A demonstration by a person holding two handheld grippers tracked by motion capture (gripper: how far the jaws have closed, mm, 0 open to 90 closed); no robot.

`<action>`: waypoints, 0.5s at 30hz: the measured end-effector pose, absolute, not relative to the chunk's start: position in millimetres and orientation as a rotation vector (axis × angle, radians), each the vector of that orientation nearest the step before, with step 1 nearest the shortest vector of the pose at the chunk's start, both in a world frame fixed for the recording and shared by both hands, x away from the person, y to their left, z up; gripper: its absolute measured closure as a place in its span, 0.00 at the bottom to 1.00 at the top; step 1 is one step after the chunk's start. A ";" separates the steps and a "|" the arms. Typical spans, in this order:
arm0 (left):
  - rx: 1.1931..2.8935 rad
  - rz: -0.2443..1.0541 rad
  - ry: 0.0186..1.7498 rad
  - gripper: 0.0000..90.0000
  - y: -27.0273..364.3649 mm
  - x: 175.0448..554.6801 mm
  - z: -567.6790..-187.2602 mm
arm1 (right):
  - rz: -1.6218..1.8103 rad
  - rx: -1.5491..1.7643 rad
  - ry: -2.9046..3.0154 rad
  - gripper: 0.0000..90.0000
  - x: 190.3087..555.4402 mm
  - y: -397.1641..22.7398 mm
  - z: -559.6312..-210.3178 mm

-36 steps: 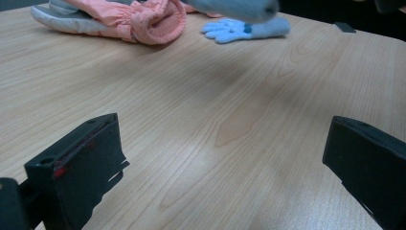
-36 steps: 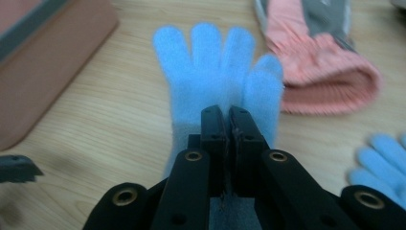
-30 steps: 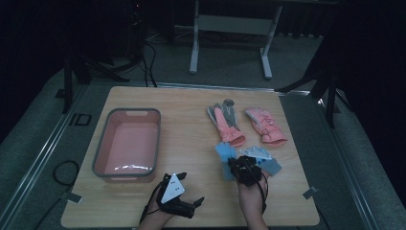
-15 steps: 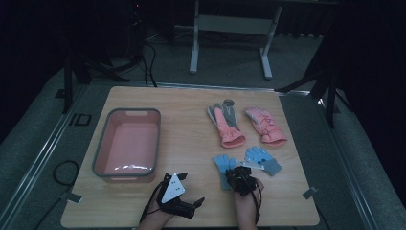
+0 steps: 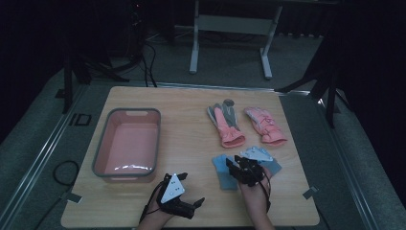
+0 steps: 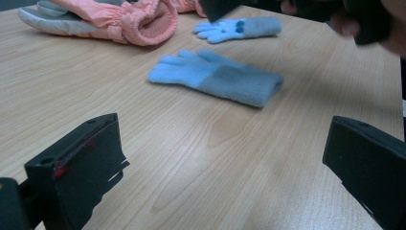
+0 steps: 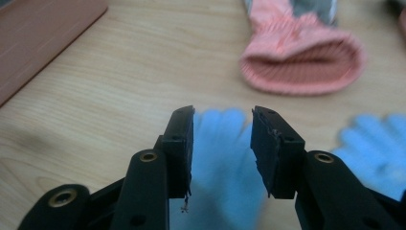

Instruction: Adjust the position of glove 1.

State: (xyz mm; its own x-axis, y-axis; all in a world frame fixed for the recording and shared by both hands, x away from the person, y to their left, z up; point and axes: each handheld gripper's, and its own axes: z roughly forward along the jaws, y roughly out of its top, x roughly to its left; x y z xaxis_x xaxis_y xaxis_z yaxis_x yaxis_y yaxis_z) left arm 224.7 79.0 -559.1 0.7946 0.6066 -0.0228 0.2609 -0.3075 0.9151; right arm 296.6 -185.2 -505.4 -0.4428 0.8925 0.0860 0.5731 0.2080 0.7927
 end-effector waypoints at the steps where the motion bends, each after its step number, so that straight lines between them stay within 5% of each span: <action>1: 1.896 0.397 0.658 0.00 78.9 224.7 -559.1 | 1.120 1.347 2.107 0.68 300.6 -189.2 -502.7; 15: 1.883 0.394 0.665 0.00 80.4 225.2 -559.2 | 1.111 1.011 2.402 0.65 346.5 -238.9 -478.2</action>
State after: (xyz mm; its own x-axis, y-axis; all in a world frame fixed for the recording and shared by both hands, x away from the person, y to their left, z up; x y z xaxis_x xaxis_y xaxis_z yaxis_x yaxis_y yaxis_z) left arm 225.2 80.4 -559.2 0.7914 0.6104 -0.0329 0.2643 -0.2932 0.9188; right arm 346.5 -238.9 -478.2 -0.7041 0.7099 0.0162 0.4721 0.4510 0.7575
